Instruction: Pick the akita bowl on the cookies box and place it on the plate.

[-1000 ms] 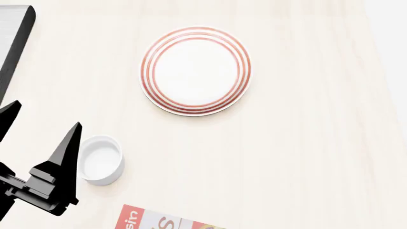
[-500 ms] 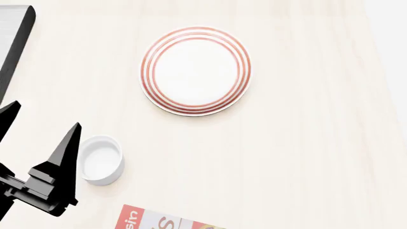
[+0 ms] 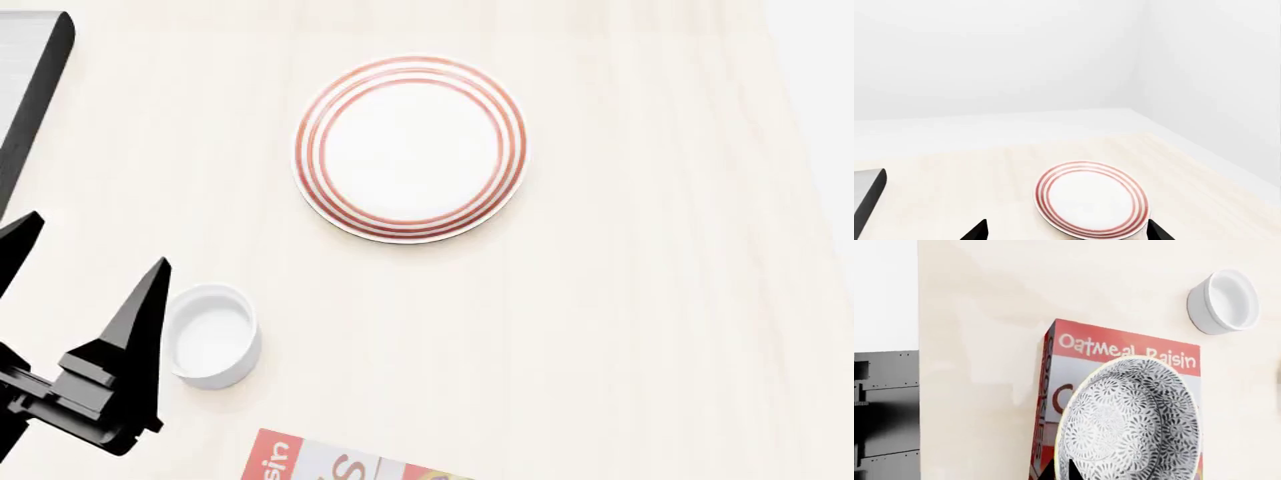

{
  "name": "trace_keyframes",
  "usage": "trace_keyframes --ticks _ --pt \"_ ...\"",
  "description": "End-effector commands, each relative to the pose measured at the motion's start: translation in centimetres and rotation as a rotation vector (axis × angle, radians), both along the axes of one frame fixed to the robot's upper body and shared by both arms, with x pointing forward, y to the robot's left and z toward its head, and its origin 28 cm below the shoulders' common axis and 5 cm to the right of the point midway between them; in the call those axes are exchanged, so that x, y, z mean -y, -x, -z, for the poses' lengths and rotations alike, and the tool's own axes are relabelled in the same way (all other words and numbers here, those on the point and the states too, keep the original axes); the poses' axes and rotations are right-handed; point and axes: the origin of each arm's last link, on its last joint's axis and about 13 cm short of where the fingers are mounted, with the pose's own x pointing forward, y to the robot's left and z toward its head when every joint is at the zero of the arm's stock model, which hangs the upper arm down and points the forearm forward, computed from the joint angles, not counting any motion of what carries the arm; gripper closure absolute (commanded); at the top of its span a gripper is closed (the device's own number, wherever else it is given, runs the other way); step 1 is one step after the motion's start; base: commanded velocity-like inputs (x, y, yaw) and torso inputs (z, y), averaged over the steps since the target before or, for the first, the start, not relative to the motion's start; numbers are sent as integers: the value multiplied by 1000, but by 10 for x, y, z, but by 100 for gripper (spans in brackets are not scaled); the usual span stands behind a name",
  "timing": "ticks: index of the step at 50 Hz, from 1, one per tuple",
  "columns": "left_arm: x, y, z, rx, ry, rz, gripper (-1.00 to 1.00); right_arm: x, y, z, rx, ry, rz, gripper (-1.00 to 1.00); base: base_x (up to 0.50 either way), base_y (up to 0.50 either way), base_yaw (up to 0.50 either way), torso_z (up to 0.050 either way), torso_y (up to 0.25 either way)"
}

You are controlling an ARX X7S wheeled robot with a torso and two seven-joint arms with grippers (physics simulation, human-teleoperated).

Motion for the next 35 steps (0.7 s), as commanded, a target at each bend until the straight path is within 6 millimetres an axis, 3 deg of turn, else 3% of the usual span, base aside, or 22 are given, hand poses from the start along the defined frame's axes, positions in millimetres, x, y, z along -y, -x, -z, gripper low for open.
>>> trace_keyframes --ticks 1,26,35 --pt "0 1 0 -2 0 2 -100 5 -4 -13 112 75 33 100 0 0 0 0 0" --pt "0 1 0 -2 3 0 -100 18 -18 -55 521 250 112 100 0 0 0 0 0" --pt "0 1 0 -3 3 4 -100 27 -35 -66 603 283 156 100 0 0 0 0 0"
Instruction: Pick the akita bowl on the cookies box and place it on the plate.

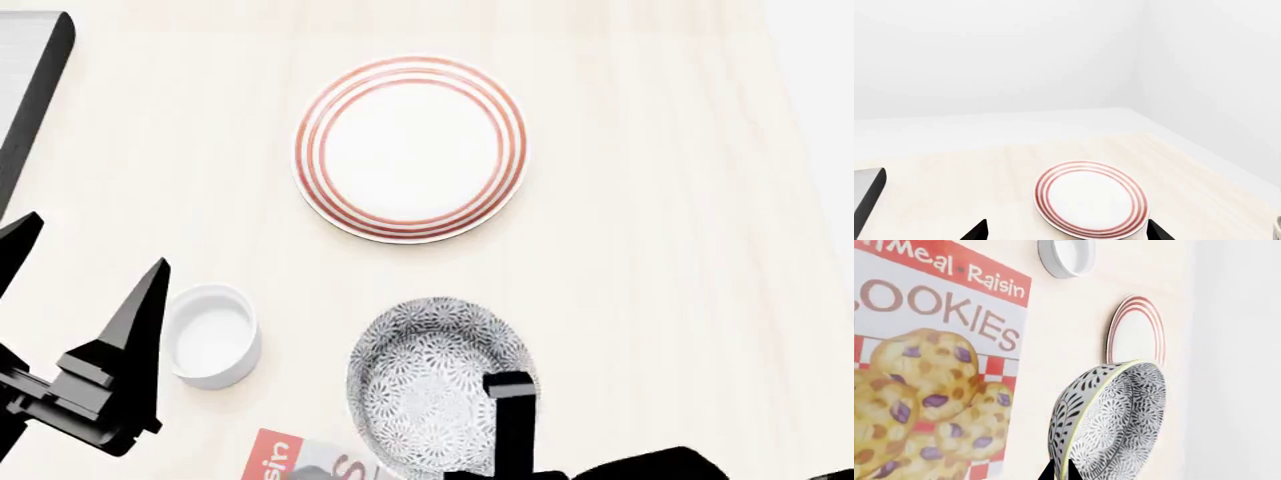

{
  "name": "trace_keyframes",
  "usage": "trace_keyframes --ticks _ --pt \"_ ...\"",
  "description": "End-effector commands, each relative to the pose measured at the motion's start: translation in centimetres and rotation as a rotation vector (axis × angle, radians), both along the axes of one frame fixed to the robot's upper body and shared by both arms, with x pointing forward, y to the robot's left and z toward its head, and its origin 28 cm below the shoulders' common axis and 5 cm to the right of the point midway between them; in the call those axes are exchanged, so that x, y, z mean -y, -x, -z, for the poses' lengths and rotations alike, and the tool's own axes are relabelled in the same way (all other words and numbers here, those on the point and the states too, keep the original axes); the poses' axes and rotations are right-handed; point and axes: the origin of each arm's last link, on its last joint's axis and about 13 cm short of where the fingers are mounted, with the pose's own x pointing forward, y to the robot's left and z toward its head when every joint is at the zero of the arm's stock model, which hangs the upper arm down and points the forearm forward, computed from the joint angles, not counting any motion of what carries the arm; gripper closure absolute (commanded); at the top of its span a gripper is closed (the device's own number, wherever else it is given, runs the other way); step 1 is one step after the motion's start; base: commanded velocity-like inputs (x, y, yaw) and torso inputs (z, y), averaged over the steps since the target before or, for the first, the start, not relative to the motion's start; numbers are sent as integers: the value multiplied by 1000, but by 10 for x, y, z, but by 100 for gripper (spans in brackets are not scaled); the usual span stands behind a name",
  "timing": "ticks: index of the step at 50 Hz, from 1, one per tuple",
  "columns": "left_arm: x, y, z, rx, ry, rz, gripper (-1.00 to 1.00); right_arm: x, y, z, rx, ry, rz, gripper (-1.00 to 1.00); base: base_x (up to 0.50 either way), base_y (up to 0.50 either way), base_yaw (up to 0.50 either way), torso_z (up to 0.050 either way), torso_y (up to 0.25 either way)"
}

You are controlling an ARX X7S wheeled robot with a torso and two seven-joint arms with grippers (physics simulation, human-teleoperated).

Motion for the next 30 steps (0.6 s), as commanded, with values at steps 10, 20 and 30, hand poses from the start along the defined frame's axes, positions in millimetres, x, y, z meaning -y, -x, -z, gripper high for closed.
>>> trace_keyframes --ticks 10,20,30 --pt "1 0 0 -3 -4 5 -100 17 -52 -18 199 31 80 100 0 0 0 0 0" --pt "1 1 2 -6 -16 16 -100 19 -102 -24 270 8 98 100 0 0 0 0 0" --pt "0 1 3 -5 -20 19 -100 12 -135 -28 291 -19 89 100 0 0 0 0 0"
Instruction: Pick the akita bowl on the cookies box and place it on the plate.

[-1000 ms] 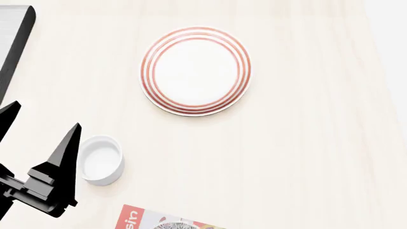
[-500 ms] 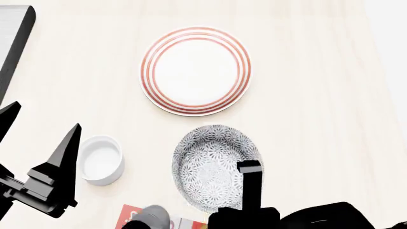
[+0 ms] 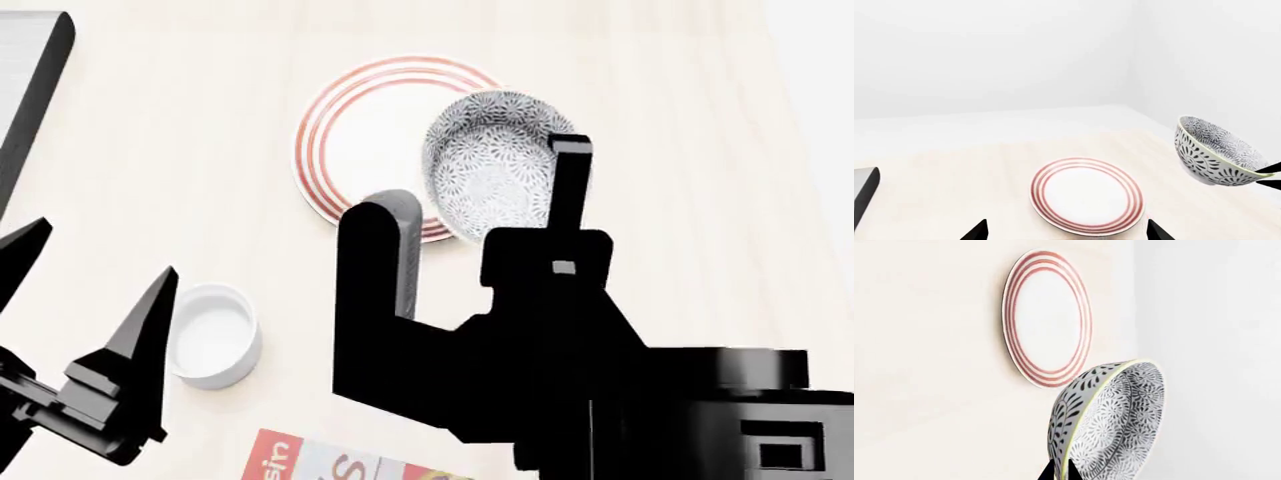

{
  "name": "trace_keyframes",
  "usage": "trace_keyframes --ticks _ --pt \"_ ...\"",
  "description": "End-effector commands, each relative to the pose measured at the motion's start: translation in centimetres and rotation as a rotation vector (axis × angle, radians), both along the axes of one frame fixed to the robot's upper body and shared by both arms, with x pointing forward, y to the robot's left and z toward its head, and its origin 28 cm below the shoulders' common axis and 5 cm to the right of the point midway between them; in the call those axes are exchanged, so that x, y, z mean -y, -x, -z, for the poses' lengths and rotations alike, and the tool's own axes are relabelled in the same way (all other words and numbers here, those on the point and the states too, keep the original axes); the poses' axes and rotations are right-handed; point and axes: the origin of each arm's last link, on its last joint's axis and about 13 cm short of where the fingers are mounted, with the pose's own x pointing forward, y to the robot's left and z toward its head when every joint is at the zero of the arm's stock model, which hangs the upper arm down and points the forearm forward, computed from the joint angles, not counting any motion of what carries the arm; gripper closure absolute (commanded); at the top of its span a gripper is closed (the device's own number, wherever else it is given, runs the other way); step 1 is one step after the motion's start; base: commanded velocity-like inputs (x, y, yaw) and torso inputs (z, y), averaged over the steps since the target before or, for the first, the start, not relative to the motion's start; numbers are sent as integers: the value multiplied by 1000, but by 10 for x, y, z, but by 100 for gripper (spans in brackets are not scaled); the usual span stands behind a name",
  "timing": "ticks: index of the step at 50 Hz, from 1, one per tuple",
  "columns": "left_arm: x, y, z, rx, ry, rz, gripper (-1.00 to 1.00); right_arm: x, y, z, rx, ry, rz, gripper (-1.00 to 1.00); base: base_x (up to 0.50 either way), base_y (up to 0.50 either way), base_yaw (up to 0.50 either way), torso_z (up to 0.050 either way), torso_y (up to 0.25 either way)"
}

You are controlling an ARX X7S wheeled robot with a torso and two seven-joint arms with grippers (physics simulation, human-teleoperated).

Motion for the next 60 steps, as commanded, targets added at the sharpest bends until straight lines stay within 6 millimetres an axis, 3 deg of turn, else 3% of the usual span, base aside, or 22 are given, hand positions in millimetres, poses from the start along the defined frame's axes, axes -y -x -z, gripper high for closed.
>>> trace_keyframes --ticks 1,36,45,60 --pt "0 0 1 0 -6 4 -100 0 -40 -14 97 20 -22 100 0 0 0 0 0" --pt "2 2 3 17 -20 10 -100 -28 -142 -16 238 -67 -47 100 0 0 0 0 0" --pt "1 1 3 23 -10 0 -100 -35 -158 -14 229 -81 -47 100 0 0 0 0 0" --pt "1 -2 5 10 14 15 -100 -42 -162 12 185 -62 -83 100 0 0 0 0 1"
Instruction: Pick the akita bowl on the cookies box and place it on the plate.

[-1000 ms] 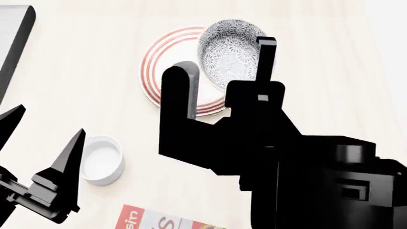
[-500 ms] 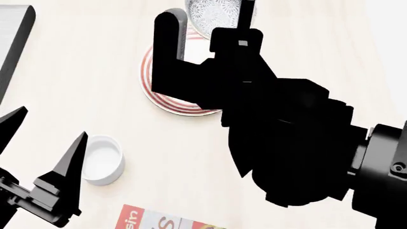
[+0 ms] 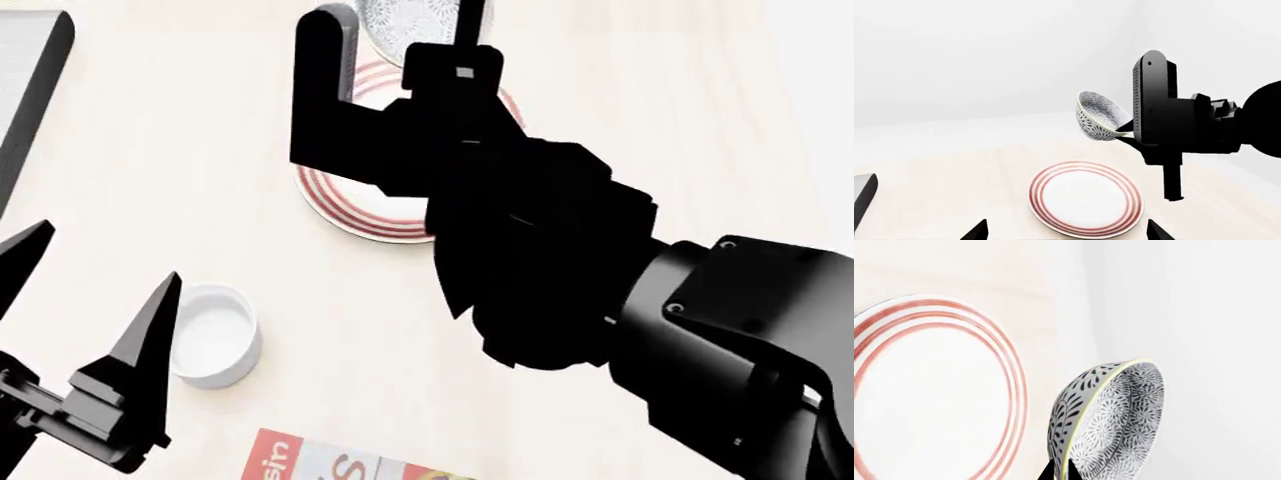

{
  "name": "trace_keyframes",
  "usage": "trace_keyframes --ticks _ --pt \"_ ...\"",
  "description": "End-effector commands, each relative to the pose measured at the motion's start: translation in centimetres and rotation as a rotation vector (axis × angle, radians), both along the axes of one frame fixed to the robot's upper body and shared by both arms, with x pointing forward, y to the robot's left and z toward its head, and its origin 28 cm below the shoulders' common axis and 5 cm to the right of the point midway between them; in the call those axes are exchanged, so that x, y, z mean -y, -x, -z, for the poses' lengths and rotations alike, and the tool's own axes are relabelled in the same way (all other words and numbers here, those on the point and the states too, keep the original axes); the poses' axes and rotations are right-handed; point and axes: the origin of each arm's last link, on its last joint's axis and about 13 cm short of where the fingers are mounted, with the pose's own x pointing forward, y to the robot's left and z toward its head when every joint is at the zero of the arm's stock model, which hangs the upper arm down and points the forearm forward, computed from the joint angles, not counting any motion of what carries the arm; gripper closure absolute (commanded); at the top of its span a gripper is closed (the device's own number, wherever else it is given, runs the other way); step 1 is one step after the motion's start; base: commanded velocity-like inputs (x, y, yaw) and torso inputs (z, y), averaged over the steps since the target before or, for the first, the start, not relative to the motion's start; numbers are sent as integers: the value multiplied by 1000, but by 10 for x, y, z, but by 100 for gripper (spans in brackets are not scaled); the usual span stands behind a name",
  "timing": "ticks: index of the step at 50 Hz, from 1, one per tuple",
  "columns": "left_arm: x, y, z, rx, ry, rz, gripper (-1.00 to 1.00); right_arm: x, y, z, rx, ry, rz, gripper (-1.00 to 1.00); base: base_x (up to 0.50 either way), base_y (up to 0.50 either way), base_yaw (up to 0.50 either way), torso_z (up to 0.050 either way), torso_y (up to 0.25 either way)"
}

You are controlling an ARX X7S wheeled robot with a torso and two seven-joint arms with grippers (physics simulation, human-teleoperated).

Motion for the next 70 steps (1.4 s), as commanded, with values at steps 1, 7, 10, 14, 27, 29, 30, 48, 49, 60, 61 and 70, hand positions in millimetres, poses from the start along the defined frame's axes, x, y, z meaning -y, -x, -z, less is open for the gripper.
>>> trace_keyframes --ticks 1,7,10,14,27,29,30,48,49,60,61,70 --pt "-1 -3 1 -16 17 9 -100 -4 -8 10 15 26 -10 100 0 0 0 0 0" --pt "0 -1 1 -3 10 21 -100 -4 -13 16 13 38 -6 100 0 0 0 0 0" --pt "0 -1 2 8 4 18 -100 -5 -15 19 13 45 -4 100 0 0 0 0 0" --pt "-1 -1 2 8 2 11 -100 -6 -14 20 8 53 -8 100 0 0 0 0 -193" --pt "-2 -3 3 -34 20 7 -100 -7 -14 21 12 74 -13 100 0 0 0 0 -195" --pt "-1 -2 3 -32 20 8 -100 -6 -14 21 12 76 -12 100 0 0 0 0 0" --pt "-1 -1 3 -32 20 13 -100 -6 -15 22 11 79 -10 100 0 0 0 0 0" --pt "-1 0 3 -39 17 22 -100 -9 -17 29 -10 124 -15 100 0 0 0 0 0" --pt "-2 0 3 -38 16 22 -100 -9 -17 29 -9 134 -15 100 0 0 0 0 0" --pt "-2 0 3 -38 16 21 -100 -7 -18 31 -4 194 -2 100 0 0 0 0 0" --pt "-2 0 3 -38 16 21 -100 -7 -18 31 -2 197 -1 100 0 0 0 0 0" --pt "-2 0 2 -38 16 20 -100 -6 -18 31 1 195 12 -100 0 0 0 0 0"
